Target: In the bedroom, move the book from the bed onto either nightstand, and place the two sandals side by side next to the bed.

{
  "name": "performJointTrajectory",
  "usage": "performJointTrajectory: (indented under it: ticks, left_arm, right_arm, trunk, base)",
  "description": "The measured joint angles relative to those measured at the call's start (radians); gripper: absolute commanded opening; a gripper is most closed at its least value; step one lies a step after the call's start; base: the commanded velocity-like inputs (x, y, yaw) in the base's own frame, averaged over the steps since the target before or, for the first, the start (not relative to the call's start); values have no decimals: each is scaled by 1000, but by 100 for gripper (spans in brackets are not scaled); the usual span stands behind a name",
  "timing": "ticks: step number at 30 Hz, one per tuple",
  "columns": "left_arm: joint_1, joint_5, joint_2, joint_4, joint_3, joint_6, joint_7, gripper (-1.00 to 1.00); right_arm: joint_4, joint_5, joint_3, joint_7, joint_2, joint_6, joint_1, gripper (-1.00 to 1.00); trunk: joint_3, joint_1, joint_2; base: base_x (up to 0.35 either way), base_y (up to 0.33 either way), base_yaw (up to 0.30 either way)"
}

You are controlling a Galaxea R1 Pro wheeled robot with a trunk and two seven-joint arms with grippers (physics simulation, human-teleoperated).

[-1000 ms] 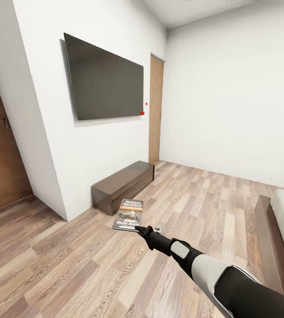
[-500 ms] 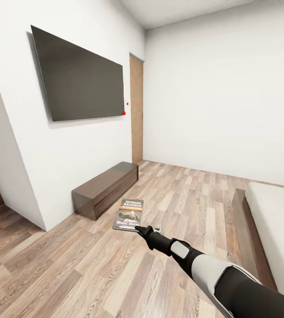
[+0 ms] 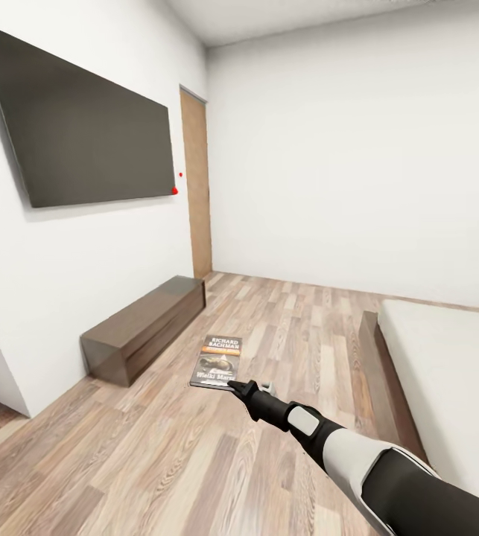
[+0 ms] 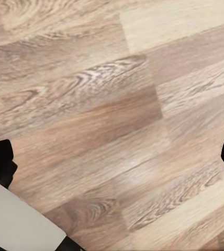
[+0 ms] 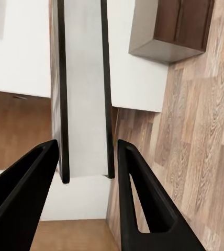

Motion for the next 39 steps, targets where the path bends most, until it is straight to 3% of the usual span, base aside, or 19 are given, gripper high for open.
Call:
performJointTrajectory:
  ticks: [30, 39]
  left_arm:
    - [0, -1, 1, 0, 0, 0, 0, 100]
    - [0, 0, 2, 0, 0, 0, 0, 100]
  right_arm:
    - [0, 0, 0, 2, 0, 0, 0, -100]
    - [0, 0, 1, 4, 0, -1, 0, -100]
  trunk:
    - [0, 0, 0]
    - [0, 0, 0]
  base:
    - [181, 0, -262]
    - [208, 0, -96]
